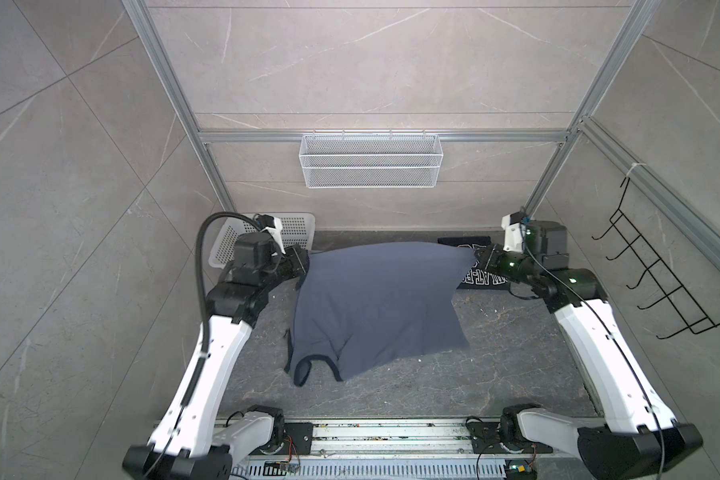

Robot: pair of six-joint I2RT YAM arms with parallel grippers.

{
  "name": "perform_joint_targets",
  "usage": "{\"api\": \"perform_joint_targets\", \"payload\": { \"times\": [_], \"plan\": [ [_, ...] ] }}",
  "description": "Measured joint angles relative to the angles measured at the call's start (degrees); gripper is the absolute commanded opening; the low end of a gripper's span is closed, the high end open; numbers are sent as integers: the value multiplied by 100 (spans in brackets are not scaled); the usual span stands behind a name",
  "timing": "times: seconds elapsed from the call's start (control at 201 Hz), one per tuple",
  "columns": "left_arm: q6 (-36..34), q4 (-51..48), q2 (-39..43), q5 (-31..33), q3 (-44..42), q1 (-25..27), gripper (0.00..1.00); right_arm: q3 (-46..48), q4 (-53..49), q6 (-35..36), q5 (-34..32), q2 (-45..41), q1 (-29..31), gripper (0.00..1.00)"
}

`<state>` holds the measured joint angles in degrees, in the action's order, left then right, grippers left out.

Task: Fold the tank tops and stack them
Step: 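Lift the tank top high with both grippers and shake it out, then lay the tank top flat toward the robot and open both grippers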

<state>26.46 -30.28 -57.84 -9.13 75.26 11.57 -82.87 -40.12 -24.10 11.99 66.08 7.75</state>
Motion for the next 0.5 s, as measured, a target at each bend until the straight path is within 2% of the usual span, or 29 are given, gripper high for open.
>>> {"api": "perform_joint_targets", "payload": {
  "times": [0.229, 0.498],
  "plan": [
    [-195, 269, 1283, -328, 9, 0, 0, -863, -254, 2, -48, -929, 0, 0],
    [-426, 129, 1725, -815, 734, 0, 0, -2218, -691, 37, 133, -1239, 0, 0]
  ]
}}
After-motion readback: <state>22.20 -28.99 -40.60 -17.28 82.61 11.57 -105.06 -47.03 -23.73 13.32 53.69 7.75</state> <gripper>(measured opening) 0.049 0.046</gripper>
